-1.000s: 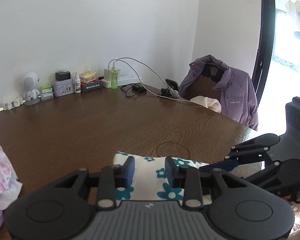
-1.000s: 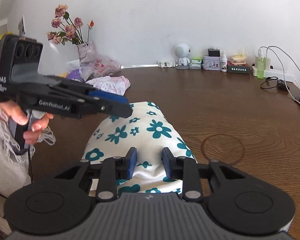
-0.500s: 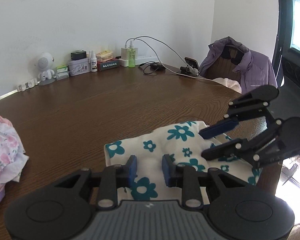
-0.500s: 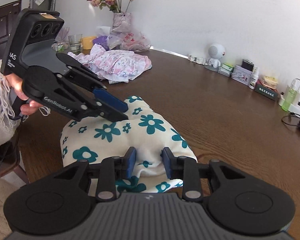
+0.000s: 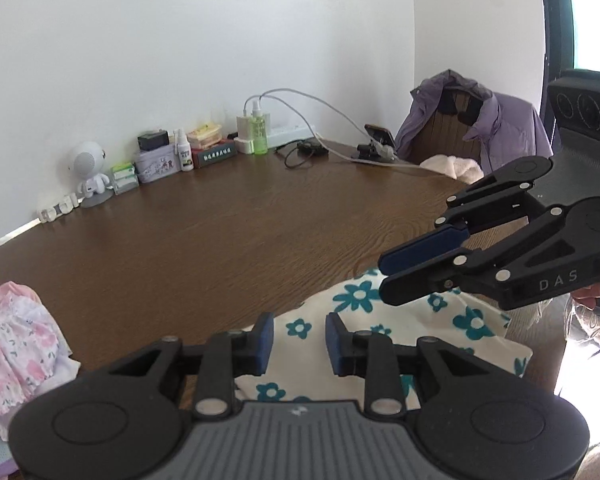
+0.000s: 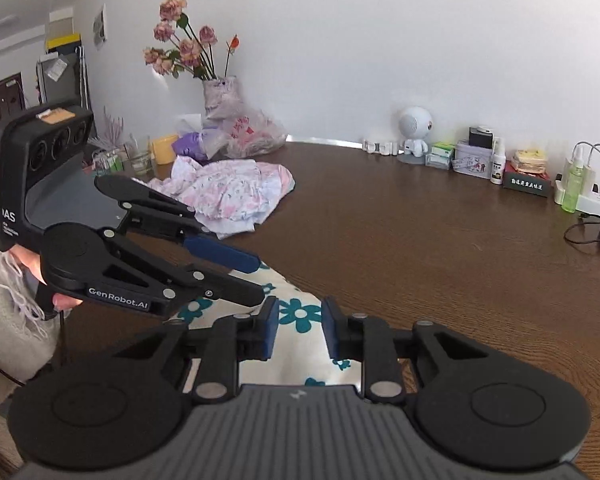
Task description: Fold clothes
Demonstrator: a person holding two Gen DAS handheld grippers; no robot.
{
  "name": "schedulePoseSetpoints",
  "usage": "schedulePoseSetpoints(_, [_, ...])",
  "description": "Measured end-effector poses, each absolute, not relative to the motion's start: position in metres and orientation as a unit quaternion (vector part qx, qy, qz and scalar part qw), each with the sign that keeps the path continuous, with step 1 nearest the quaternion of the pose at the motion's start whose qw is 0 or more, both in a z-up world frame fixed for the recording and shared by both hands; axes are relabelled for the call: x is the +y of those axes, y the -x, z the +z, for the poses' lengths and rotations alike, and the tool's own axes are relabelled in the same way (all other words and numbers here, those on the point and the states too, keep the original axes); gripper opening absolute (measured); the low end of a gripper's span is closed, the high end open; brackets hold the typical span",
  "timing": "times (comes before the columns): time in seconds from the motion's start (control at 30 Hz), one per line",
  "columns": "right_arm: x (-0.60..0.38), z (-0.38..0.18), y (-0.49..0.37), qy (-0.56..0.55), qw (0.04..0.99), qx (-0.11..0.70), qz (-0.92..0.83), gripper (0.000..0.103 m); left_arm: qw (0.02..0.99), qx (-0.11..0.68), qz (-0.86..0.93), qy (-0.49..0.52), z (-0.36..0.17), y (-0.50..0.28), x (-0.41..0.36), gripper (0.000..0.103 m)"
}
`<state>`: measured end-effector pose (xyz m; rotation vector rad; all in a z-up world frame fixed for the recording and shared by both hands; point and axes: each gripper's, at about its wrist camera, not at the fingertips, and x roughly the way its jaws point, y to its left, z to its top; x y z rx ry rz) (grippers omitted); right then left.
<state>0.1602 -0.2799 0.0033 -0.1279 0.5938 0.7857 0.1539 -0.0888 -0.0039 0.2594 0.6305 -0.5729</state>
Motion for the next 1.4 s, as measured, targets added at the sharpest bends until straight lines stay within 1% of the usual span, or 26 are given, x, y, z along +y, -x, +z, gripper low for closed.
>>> schedulePoseSetpoints(0.13, [-0.270,-0.016,-0.166,0.084,0.875,0.303,0.368,0.017,0.904,0.316,-0.268,-0.104,-0.021,-0.157,-0.085,0.024])
schedulePoseSetpoints(0.3, [-0.262,-0.020,-0.160,0.111,0.878,0.298,0.358,0.017,0.907,0.311,-0.262,-0.110,-0.019,-0.154,-0.087,0.024])
schedulePoseSetpoints(0.33, [-0.262,-0.017,-0.159,0.108,0.880,0.297,0.354,0.017,0.908,0.308,-0.262,-0.106,-0.016,-0.153,-0.086,0.026])
schedulePoseSetpoints(0.4, [-0.270,-0.008,-0.155,0.069,0.887,0.294,0.350,0.021,0.915,0.296,-0.260,-0.090,-0.005,-0.148,-0.081,0.033])
schedulePoseSetpoints(0.43, [-0.276,-0.003,-0.152,0.041,0.890,0.293,0.347,0.029,0.920,0.286,-0.257,-0.078,0.000,-0.143,-0.077,0.046])
schedulePoseSetpoints(0.47, [-0.285,0.001,-0.149,0.014,0.893,0.291,0.342,0.042,0.925,0.276,-0.254,-0.065,0.005,-0.139,-0.072,0.063])
schedulePoseSetpoints(0.5, [-0.293,0.004,-0.146,-0.011,0.897,0.289,0.336,0.051,0.930,0.266,-0.250,-0.051,0.009,-0.133,-0.067,0.070])
schedulePoseSetpoints(0.53, [-0.302,0.008,-0.142,-0.037,0.899,0.286,0.329,0.061,0.934,0.256,-0.246,-0.033,0.013,-0.128,-0.062,0.084])
schedulePoseSetpoints(0.57, [-0.311,0.009,-0.139,-0.060,0.900,0.288,0.321,0.071,0.937,0.250,-0.242,-0.015,0.015,-0.123,-0.057,0.093])
schedulePoseSetpoints(0.6, [-0.319,0.009,-0.136,-0.082,0.901,0.290,0.313,0.076,0.940,0.249,-0.235,0.003,0.017,-0.119,-0.052,0.096])
schedulePoseSetpoints(0.67, [-0.336,0.006,-0.129,-0.123,0.901,0.293,0.295,0.094,0.942,0.255,-0.214,0.035,0.015,-0.111,-0.046,0.103])
schedulePoseSetpoints(0.73, [-0.347,0.000,-0.121,-0.154,0.902,0.299,0.270,0.103,0.943,0.266,-0.190,0.068,0.010,-0.102,-0.041,0.103])
schedulePoseSetpoints(0.83, [-0.354,-0.013,-0.111,-0.190,0.898,0.316,0.241,0.103,0.935,0.292,-0.171,0.109,-0.002,-0.090,-0.039,0.103])
schedulePoseSetpoints(0.93, [-0.350,-0.025,-0.104,-0.220,0.886,0.336,0.230,0.103,0.930,0.307,-0.162,0.122,-0.005,-0.083,-0.041,0.103])
schedulePoseSetpoints(1.1, [-0.332,-0.028,-0.101,-0.191,0.890,0.345,0.229,0.103,0.931,0.310,-0.154,0.117,-0.004,-0.082,-0.039,0.103])
schedulePoseSetpoints(1.2, [-0.330,-0.030,-0.108,-0.189,0.889,0.348,0.228,0.103,0.925,0.322,-0.160,0.122,-0.007,-0.093,-0.036,0.103])
schedulePoseSetpoints(1.4, [-0.330,-0.047,-0.139,-0.210,0.870,0.381,0.231,0.103,0.907,0.363,-0.170,0.130,-0.023,-0.133,-0.034,0.103])
